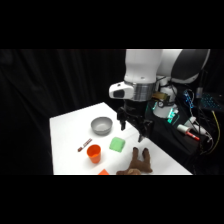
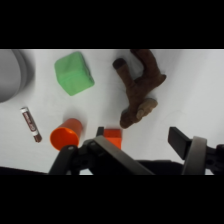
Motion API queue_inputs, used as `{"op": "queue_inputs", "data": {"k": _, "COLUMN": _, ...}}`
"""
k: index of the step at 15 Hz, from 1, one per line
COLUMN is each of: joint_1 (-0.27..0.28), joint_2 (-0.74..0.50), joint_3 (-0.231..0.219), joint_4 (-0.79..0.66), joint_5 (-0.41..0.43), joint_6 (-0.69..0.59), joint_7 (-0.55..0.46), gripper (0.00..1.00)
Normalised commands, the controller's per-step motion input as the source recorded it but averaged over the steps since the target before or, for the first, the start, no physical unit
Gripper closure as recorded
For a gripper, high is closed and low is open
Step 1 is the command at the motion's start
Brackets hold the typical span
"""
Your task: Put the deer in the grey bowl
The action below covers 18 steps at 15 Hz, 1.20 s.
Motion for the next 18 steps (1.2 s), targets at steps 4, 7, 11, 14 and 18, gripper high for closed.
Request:
{"op": "queue_inputs", "data": {"k": 4, "joint_1": 0.069, "joint_2": 0.16, "joint_3": 0.025, "joint_4": -0.15, "joint_5": 0.003, "joint_6": 0.45, "joint_7": 0.05, "gripper": 0.00}}
{"op": "queue_inputs", "data": {"k": 7, "joint_1": 0.063, "joint_2": 0.25, "joint_3": -0.040, "joint_4": -0.07, "joint_5": -0.136, "joint_6": 0.43, "joint_7": 0.09, "gripper": 0.00}}
{"op": "queue_inputs", "data": {"k": 11, "joint_1": 0.082, "joint_2": 0.28, "joint_3": -0.095, "joint_4": 0.04, "joint_5": -0.131, "joint_6": 0.36, "joint_7": 0.05, "gripper": 0.00}}
{"op": "queue_inputs", "data": {"k": 14, "joint_1": 0.083, "joint_2": 0.29, "joint_3": -0.117, "joint_4": 0.13, "joint_5": -0.072, "joint_6": 0.29, "joint_7": -0.03, "gripper": 0.00}}
{"op": "queue_inputs", "data": {"k": 18, "joint_1": 0.054, "joint_2": 0.32, "joint_3": -0.077, "joint_4": 0.20, "joint_5": 0.049, "joint_6": 0.21, "joint_7": -0.10, "gripper": 0.00}}
